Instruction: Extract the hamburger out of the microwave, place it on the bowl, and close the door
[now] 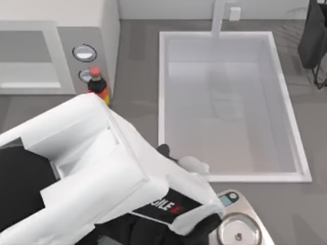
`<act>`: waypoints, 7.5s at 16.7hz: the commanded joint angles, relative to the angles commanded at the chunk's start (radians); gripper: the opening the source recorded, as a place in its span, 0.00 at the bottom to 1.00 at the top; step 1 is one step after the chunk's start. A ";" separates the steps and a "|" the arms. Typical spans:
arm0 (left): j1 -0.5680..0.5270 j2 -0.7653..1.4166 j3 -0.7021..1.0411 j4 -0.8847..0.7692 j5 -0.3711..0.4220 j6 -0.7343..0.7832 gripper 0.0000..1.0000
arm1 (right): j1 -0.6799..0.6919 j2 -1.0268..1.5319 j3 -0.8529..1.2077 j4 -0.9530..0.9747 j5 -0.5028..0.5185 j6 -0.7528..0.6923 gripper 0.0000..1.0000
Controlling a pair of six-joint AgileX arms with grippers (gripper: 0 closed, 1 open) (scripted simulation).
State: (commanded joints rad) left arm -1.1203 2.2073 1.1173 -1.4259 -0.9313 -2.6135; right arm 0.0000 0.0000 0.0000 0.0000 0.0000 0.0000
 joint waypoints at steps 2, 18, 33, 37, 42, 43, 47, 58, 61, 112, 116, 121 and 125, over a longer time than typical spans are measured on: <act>-0.071 0.052 0.008 -0.065 -0.035 -0.076 0.00 | 0.000 0.000 0.000 0.000 0.000 0.000 1.00; -0.070 0.033 -0.008 -0.047 -0.084 -0.079 0.00 | 0.000 0.000 0.000 0.000 0.000 0.000 1.00; 0.024 0.060 -0.088 0.113 -0.164 0.019 0.00 | 0.000 0.000 0.000 0.000 0.000 0.000 1.00; 0.025 0.071 -0.093 0.116 -0.164 0.021 0.00 | 0.000 0.000 0.000 0.000 0.000 0.000 1.00; 0.025 0.071 -0.093 0.116 -0.164 0.021 0.30 | 0.000 0.000 0.000 0.000 0.000 0.000 1.00; 0.025 0.071 -0.093 0.116 -0.164 0.021 0.38 | 0.000 0.000 0.000 0.000 0.000 0.000 1.00; 0.025 0.071 -0.093 0.116 -0.164 0.021 0.68 | 0.000 0.000 0.000 0.000 0.000 0.000 1.00; 0.025 0.071 -0.093 0.116 -0.164 0.021 1.00 | 0.000 0.000 0.000 0.000 0.000 0.000 1.00; 0.008 0.005 -0.088 0.049 -0.181 0.003 1.00 | 0.000 0.000 0.000 0.000 0.000 0.000 1.00; 1.120 -2.207 -1.117 1.426 0.931 2.613 0.00 | 0.000 0.000 0.000 0.000 0.000 0.000 1.00; 1.120 -2.207 -1.117 1.426 0.931 2.613 0.00 | 0.000 0.000 0.000 0.000 0.000 0.000 1.00; 1.104 -2.209 -1.112 1.419 0.915 2.613 0.00 | 0.000 0.000 0.000 0.000 0.000 0.000 1.00; 0.951 -2.222 -1.075 1.369 0.762 2.613 0.00 | 0.000 0.000 0.000 0.000 0.000 0.000 1.00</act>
State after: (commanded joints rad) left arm -0.1693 -0.0146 0.0421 -0.0569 -0.1692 -0.0005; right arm 0.0000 0.0000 0.0000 0.0000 0.0000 0.0000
